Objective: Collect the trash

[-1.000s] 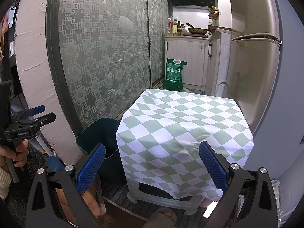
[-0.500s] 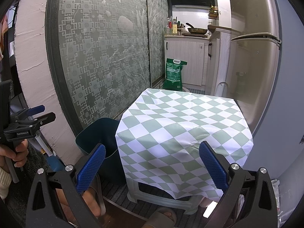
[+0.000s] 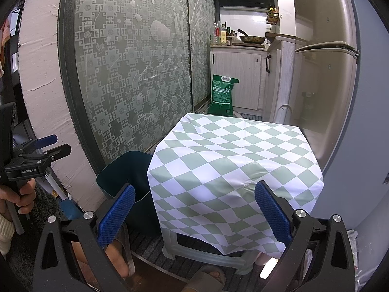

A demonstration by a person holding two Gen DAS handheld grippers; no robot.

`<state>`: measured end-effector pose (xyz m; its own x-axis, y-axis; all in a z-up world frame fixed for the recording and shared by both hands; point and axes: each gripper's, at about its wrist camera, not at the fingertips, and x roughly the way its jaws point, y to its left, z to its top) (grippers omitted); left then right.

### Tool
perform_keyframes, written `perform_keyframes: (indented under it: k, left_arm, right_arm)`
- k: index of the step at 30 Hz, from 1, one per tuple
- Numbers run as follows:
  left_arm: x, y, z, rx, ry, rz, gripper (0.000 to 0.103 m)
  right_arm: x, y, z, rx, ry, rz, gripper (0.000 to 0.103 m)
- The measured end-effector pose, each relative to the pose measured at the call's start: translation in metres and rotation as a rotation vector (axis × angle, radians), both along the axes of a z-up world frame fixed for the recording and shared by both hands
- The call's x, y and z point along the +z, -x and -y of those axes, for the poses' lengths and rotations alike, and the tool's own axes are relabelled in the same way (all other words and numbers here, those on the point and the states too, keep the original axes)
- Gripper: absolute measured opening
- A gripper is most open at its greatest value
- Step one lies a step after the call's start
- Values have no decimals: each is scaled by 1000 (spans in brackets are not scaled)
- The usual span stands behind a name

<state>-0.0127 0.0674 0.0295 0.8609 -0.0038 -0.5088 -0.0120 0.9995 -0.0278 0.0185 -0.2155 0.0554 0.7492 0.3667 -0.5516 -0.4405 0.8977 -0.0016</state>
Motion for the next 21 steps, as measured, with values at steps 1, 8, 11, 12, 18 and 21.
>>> perform_keyframes:
  k: [1, 8, 11, 12, 18, 21]
  left_arm:
    - [0, 0, 0, 0, -1, 0, 100]
    - [0, 0, 1, -1, -2, -1, 100]
    - [1, 0, 1, 1, -1, -2, 100]
    - [0, -1, 1, 0, 0, -3, 100]
    - [-3, -2, 2, 0, -1, -12, 100]
    - [-3, -2, 1, 3, 5, -12, 100]
  right_arm:
    - [0, 0, 0, -1, 1, 0, 100]
    - [-1, 1, 1, -2, 0, -1, 100]
    - [-1, 0, 1, -2, 1, -1, 100]
    - [-1, 0, 1, -2, 0, -1, 100]
    - [0, 1, 0, -2, 0, -1, 100]
    - [0, 1, 0, -3, 1, -2, 100]
